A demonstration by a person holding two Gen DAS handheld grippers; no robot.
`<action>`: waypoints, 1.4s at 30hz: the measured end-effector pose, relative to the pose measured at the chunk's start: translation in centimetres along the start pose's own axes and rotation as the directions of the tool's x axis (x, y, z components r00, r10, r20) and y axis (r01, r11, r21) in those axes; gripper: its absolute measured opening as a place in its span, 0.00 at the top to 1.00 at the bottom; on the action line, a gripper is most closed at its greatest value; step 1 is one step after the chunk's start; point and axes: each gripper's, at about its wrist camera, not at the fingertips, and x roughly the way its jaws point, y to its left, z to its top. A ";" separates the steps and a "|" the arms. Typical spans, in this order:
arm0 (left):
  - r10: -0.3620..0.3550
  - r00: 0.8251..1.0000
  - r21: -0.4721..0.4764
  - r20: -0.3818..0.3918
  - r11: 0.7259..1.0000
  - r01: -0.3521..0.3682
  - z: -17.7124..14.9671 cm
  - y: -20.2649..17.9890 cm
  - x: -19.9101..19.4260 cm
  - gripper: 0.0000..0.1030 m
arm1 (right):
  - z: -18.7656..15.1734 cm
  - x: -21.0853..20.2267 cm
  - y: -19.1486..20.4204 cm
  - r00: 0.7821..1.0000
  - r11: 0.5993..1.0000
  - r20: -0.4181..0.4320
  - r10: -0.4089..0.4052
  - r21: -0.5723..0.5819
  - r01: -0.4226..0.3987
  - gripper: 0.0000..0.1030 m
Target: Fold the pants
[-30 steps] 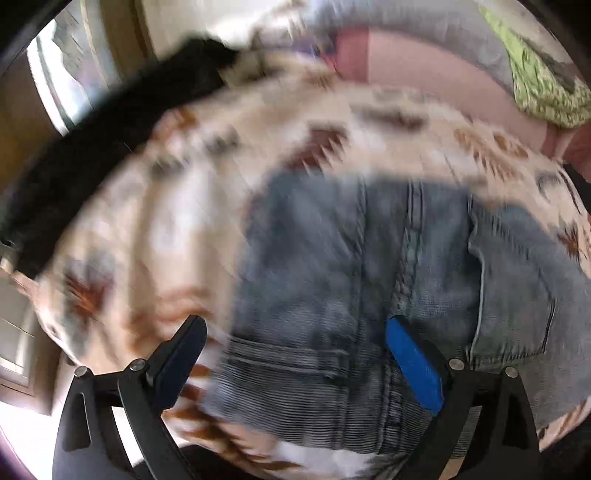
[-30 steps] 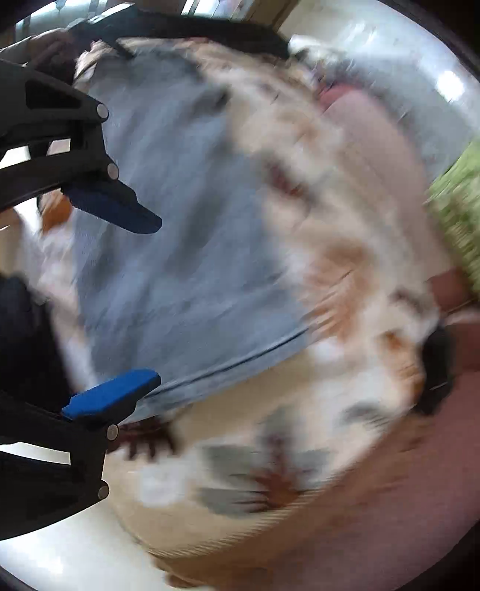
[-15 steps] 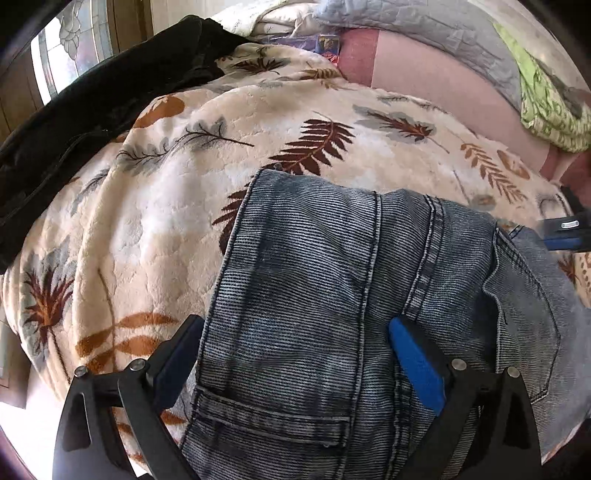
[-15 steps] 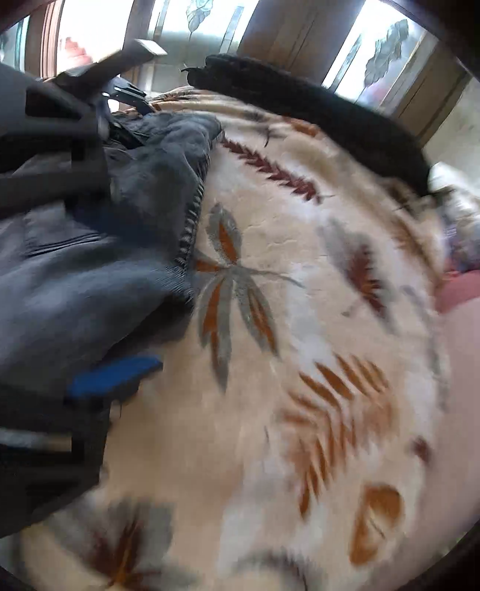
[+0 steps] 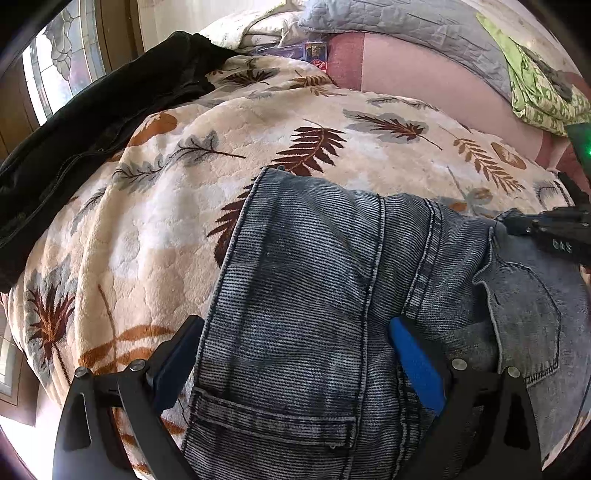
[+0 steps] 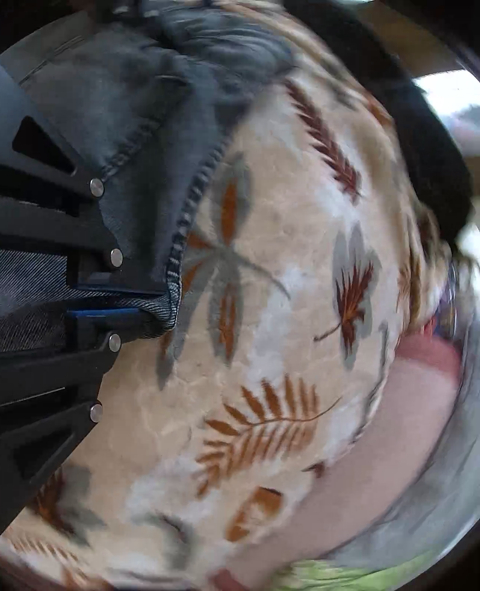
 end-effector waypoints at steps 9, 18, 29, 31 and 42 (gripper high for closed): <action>0.000 1.000 -0.002 0.005 1.000 0.000 0.0 0.1 -0.2 0.03 | -1.4 -8.6 -5.8 0.977 0.917 0.155 0.144 0.350 -0.191 0.57; 0.006 1.000 -0.009 0.013 1.000 -0.006 -0.2 0.1 -0.4 0.03 | -7.8 -4.8 -6.5 0.975 0.853 0.044 0.218 0.477 -0.212 0.60; 0.044 0.976 0.058 0.213 0.997 -0.058 0.5 -1.5 -5.7 0.04 | -13.2 -7.9 -11.0 0.979 0.810 0.104 0.177 0.550 -0.205 0.35; -0.021 0.965 0.096 0.262 0.995 -0.004 0.9 -2.7 -7.7 0.04 | -12.3 -9.8 -11.8 0.982 0.849 0.140 0.128 0.496 -0.182 0.35; 0.026 0.999 0.134 -0.022 0.991 -0.023 2.2 -3.9 2.1 0.00 | -7.8 -2.5 -9.4 0.966 0.974 -0.159 0.202 0.138 -0.180 0.70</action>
